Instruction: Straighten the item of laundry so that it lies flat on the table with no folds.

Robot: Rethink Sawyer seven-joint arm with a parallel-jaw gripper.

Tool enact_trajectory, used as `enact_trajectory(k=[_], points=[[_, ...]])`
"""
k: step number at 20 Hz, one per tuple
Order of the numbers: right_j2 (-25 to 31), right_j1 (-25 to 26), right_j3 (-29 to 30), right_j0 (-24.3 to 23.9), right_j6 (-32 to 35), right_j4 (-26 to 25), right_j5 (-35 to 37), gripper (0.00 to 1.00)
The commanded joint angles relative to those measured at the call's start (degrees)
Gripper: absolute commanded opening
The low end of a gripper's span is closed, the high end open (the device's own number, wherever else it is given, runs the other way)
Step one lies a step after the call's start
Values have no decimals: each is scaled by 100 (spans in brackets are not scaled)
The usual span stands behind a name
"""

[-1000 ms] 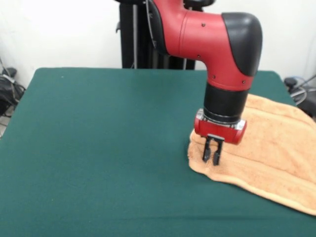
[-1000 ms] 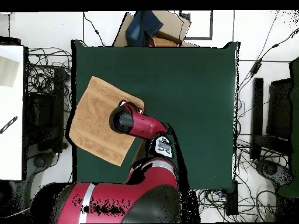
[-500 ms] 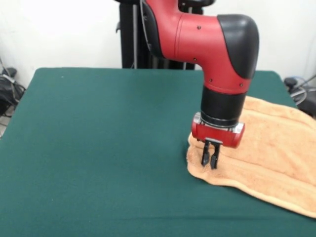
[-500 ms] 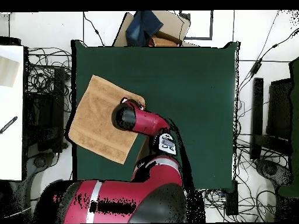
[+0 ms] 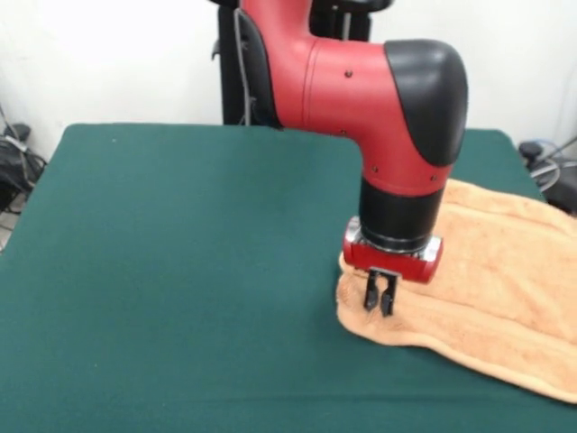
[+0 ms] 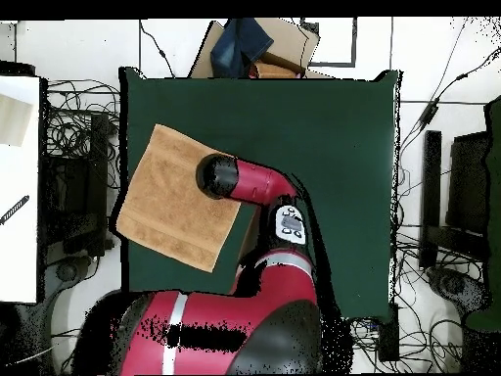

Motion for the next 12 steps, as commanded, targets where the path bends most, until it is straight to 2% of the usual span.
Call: enact_trajectory(k=[1,5,12], points=[[416,285,-1172,-836,-959,-848,-50,0],[784,147,-1080,-1345,-1291,-1268,83,0],[1305,58,-758,-1969,-998,-1922,-199,0]])
